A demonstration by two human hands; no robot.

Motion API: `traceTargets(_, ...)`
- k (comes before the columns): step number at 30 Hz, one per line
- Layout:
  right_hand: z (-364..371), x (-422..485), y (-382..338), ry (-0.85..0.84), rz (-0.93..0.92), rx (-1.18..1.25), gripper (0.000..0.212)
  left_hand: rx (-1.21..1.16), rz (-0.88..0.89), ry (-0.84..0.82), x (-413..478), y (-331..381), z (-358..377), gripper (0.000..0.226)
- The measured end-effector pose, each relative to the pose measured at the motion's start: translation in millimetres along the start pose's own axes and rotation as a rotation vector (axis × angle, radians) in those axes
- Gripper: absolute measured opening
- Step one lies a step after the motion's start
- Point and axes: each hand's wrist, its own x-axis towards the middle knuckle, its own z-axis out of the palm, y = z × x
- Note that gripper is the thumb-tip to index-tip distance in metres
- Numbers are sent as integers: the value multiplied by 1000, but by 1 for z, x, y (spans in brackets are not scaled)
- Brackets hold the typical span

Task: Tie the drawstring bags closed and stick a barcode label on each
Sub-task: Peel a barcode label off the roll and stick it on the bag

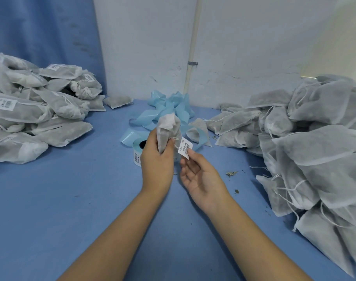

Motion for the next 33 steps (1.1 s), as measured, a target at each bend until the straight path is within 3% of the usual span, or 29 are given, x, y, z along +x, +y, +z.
traceTargets(7, -4, 3, 5, 34, -30, -121, 6, -123, -87, -53, -3, 5, 6, 20)
traceTargets(14, -1, 1, 6, 69, -133, -395, 15, -186, -121, -105, 2, 9, 4, 18)
traceTargets(18, -4, 3, 8, 176, -299, -529, 40, -207, -188, -177, 9, 12, -1, 20)
traceTargets(23, -11, 6, 4, 92, -398, -521, 71, -190, -333, -311, 16, 13, -8, 18)
traceTargets(28, -17, 8, -1, -7, -391, -535, 33, -219, -410, -356, 16, 13, -7, 21)
traceTargets(33, -19, 11, -5, 2, -365, -310, 22, -242, -516, -453, 12, 4, -8, 27)
